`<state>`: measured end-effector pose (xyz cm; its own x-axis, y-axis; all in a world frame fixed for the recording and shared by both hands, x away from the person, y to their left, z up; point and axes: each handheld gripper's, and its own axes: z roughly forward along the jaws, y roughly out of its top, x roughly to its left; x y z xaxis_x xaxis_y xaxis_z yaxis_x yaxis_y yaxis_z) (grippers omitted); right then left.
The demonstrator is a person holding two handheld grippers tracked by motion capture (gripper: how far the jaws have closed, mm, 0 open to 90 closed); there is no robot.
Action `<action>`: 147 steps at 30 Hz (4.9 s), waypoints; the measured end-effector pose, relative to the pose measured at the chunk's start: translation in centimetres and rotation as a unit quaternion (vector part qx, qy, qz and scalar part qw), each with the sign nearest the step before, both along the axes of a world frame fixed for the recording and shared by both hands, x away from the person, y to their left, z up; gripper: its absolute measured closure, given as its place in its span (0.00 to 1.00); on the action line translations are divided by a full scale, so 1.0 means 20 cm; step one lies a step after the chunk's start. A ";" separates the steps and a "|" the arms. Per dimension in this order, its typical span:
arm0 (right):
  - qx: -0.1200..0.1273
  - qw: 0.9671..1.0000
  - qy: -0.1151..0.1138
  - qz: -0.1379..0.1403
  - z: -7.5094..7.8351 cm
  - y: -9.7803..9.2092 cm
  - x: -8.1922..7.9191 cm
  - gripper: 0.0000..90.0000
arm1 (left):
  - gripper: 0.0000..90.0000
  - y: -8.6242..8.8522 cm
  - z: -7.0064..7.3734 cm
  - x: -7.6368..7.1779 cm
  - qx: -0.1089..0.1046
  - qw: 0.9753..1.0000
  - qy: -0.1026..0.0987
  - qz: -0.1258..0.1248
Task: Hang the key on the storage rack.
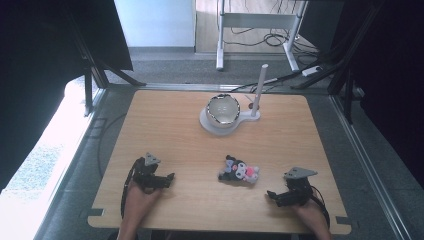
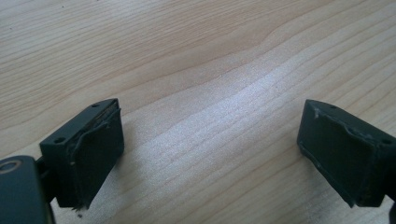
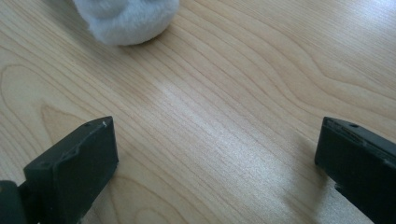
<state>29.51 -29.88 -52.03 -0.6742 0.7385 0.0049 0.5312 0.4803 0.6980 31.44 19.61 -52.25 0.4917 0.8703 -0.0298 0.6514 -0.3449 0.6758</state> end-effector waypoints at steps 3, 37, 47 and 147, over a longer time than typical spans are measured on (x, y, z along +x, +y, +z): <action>0.000 1.000 0.000 0.000 0.00 0.00 0.00 0.00 | 0.08 0.00 0.00 0.00 0.000 1.000 0.000 0.000; 0.000 1.000 0.003 0.000 0.00 0.00 0.00 0.00 | 0.08 0.00 0.00 0.00 0.000 1.000 0.000 0.000; 0.000 1.000 0.011 0.004 0.02 0.00 0.01 0.00 | 0.08 0.00 0.00 0.00 0.000 1.000 0.000 0.000; -0.168 0.962 0.120 0.179 0.21 0.50 0.40 0.00 | 0.08 0.00 0.00 0.00 0.000 1.000 0.000 0.000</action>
<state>37.58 -19.87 -47.83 -0.8946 0.4467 -0.0073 0.4164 0.8395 0.3490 31.45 19.62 -52.25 0.4923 0.8699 -0.0299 0.6515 -0.3455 0.6755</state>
